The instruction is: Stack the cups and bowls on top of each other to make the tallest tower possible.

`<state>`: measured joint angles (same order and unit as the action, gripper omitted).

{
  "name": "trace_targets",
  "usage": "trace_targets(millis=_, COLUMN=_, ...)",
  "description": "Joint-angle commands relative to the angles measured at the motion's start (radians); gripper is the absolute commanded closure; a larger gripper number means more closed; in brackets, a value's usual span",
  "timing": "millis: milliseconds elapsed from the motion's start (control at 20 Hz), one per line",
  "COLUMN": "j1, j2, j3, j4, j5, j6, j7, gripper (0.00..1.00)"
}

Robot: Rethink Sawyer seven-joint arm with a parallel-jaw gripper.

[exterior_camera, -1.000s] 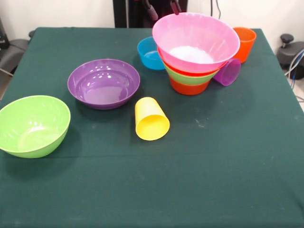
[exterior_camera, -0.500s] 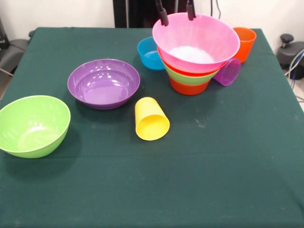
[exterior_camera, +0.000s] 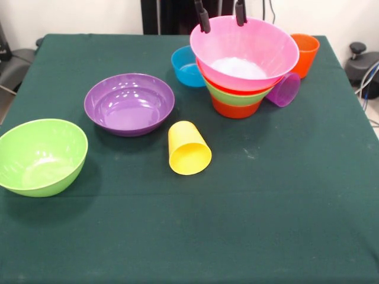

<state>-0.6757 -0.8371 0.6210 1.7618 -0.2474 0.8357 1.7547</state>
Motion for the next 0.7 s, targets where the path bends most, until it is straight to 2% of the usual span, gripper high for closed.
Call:
trace_targets(millis=50, j1=0.028, j2=0.014, j3=-0.039, j4=-0.018, j5=-0.057, j6=0.031, j7=-0.009, gripper=0.00)
trace_targets(millis=400, j1=0.027, j2=-0.004, j3=-0.037, j4=0.018, j5=-0.050, j6=0.013, j7=0.004, gripper=0.00)
trace_targets(millis=700, j1=0.029, j2=0.009, j3=-0.039, j4=0.006, j5=-0.052, j6=0.009, j7=0.006, gripper=0.00)
